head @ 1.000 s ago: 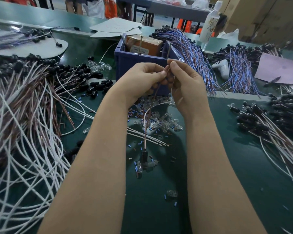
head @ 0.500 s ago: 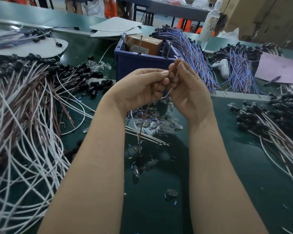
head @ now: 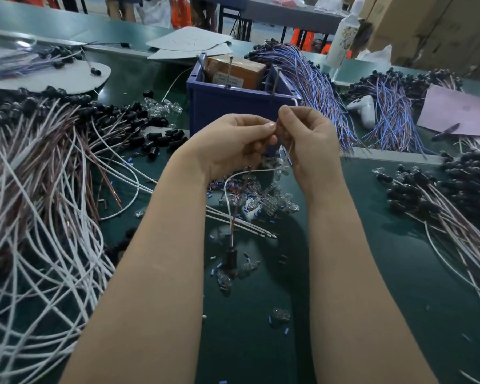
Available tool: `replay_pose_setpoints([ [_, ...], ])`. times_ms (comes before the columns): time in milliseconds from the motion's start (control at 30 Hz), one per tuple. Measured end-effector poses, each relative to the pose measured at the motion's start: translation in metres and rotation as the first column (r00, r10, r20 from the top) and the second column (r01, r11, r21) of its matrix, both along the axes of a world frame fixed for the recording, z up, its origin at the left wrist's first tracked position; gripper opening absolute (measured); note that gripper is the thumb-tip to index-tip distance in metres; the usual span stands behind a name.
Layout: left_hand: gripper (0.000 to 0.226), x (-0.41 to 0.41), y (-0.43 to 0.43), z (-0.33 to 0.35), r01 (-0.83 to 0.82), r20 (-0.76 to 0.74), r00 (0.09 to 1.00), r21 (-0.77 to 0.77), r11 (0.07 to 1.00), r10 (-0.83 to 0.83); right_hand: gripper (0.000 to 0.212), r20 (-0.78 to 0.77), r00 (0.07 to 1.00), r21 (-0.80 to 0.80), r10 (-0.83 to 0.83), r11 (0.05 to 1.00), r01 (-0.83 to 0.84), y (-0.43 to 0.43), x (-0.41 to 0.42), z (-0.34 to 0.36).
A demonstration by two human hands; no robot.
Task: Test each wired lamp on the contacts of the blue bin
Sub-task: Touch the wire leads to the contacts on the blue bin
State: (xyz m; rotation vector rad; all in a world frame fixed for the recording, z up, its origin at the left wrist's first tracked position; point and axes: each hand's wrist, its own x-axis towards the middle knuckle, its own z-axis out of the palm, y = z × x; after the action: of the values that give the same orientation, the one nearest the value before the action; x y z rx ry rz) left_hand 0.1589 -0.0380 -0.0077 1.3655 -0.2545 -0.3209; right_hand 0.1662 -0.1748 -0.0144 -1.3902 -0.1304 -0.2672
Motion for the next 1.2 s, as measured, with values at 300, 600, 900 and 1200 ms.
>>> replay_pose_setpoints([
  [300,0.014,-0.004,0.001,0.012,-0.152,0.132,0.984,0.310,0.938,0.116,0.017,0.096,0.945,-0.188,-0.312,0.927,0.325,0.008,0.004,0.001],
  [600,0.017,-0.001,0.011,0.016,-0.391,0.096,0.920,0.198,0.899,0.379,0.027,0.159,0.921,-0.125,-0.355,0.919,0.375,0.011,-0.002,0.006],
  [900,0.022,0.007,0.014,0.014,-0.542,0.070,0.840,0.156,0.826,0.538,0.015,0.054,0.945,-0.045,-0.322,0.945,0.324,0.017,-0.001,0.007],
  [1200,0.019,0.008,0.014,0.013,-0.567,0.068,0.823,0.159,0.808,0.564,0.014,0.026,0.971,-0.246,-0.239,0.940,0.238,0.022,0.000,0.001],
])
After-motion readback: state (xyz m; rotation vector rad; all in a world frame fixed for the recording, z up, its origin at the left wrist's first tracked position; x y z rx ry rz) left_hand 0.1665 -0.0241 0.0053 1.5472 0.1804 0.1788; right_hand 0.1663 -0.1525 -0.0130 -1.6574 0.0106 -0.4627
